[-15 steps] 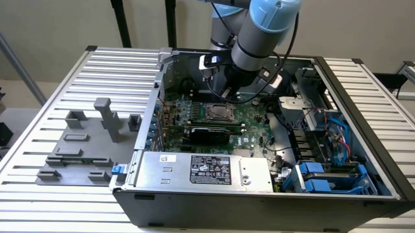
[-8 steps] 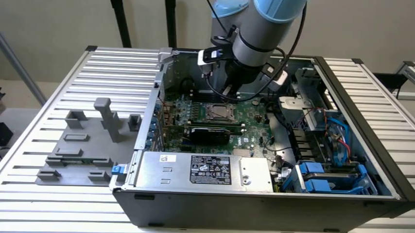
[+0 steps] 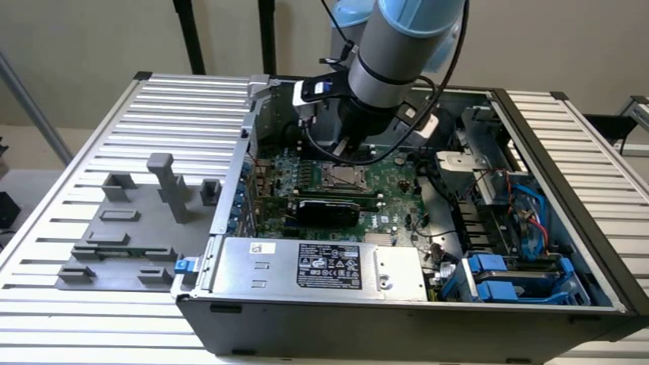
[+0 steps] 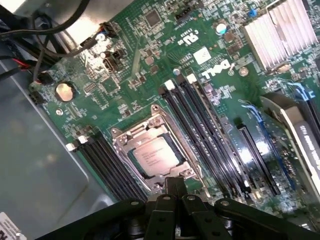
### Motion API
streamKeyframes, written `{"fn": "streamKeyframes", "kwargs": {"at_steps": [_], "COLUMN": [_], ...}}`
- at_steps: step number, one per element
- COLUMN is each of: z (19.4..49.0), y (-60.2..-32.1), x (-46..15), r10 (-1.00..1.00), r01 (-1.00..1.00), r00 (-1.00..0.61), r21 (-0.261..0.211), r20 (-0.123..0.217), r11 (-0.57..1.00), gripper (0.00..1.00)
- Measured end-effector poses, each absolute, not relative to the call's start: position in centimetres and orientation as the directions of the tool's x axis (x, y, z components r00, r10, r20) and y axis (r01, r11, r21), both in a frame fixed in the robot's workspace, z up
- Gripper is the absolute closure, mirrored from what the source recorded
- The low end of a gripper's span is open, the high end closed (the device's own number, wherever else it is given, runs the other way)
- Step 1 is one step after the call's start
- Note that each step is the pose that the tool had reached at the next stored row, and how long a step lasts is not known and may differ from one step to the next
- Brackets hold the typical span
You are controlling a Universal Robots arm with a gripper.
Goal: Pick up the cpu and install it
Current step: 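Install the second cpu locking lever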
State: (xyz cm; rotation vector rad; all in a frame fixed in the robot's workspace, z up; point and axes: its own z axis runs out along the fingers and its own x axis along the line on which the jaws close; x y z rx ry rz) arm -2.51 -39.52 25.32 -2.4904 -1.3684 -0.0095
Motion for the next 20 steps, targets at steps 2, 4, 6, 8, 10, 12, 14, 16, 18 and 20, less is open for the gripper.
{"fn": "streamKeyframes", "kwargs": {"at_steps": [2, 4, 6, 8, 10, 12, 14, 16, 18, 20], "z": [25.3, 25.3, 25.3, 25.3, 25.2, 25.1, 24.8, 24.5, 24.2, 23.9], "y": [-39.9, -40.4, -40.7, -40.9, -41.0, -41.0, -41.0, -41.0, -41.0, -41.0], "x": [-3.1, -3.7, -4.1, -4.4, -4.6, -4.8, -4.9, -5.1, -5.2, -5.2], "r10": [0.824, 0.824, 0.824, 0.825, 0.825, 0.825, 0.825, 0.824, 0.824, 0.824], "r01": [0.826, 0.826, 0.826, 0.826, 0.826, 0.826, 0.826, 0.826, 0.825, 0.825], "r00": [0.546, 0.547, 0.547, 0.547, 0.547, 0.547, 0.547, 0.547, 0.548, 0.548], "r21": [-0.256, -0.255, -0.255, -0.255, -0.255, -0.255, -0.254, -0.254, -0.253, -0.253], "r20": [0.148, 0.147, 0.147, 0.147, 0.147, 0.146, 0.145, 0.144, 0.144, 0.144], "r11": [-0.502, -0.502, -0.502, -0.502, -0.502, -0.503, -0.503, -0.504, -0.505, -0.505], "gripper": [0.89, 0.89, 0.89, 0.89, 0.89, 0.89, 0.89, 0.89, 0.89, 0.89]}}
